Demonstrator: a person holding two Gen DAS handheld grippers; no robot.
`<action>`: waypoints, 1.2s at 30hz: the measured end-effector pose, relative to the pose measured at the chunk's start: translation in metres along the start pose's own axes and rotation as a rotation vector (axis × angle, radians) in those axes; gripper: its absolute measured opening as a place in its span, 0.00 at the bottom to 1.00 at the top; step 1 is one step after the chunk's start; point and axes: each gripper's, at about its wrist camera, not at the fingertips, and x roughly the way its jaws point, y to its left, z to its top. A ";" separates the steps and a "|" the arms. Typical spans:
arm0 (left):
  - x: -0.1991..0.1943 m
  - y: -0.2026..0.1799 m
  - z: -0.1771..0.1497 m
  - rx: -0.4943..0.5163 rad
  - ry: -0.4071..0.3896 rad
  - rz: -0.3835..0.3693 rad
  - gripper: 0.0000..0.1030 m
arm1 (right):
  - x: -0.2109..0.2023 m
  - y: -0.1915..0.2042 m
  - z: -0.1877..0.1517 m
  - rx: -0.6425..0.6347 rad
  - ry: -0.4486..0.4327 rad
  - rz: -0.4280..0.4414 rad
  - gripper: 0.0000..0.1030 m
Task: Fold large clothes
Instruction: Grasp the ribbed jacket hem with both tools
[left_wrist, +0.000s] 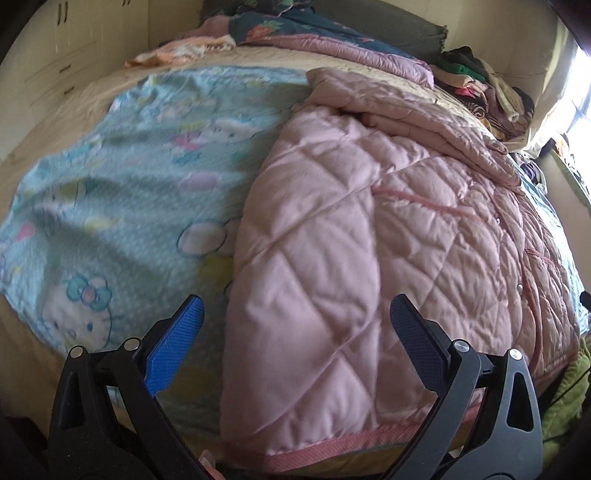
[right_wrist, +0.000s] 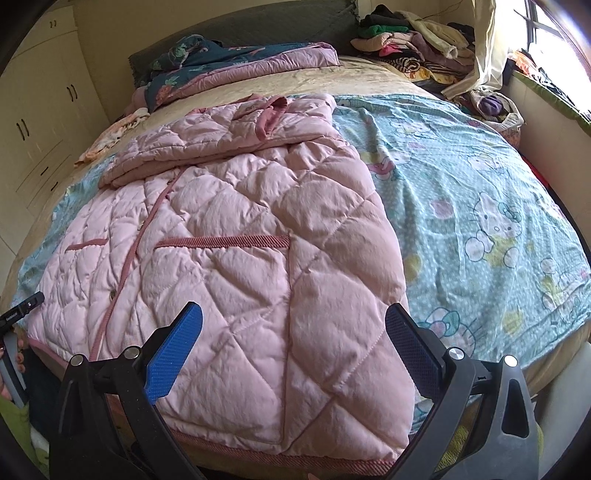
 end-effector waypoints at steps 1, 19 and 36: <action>0.001 0.001 -0.002 -0.002 0.008 -0.006 0.92 | 0.000 -0.002 -0.002 0.002 0.006 -0.001 0.96; 0.001 -0.019 -0.023 0.059 0.045 -0.100 0.54 | 0.004 -0.036 -0.050 0.062 0.148 0.054 0.96; 0.003 -0.013 -0.035 0.060 0.072 -0.105 0.64 | -0.018 -0.041 -0.061 0.116 0.089 0.203 0.45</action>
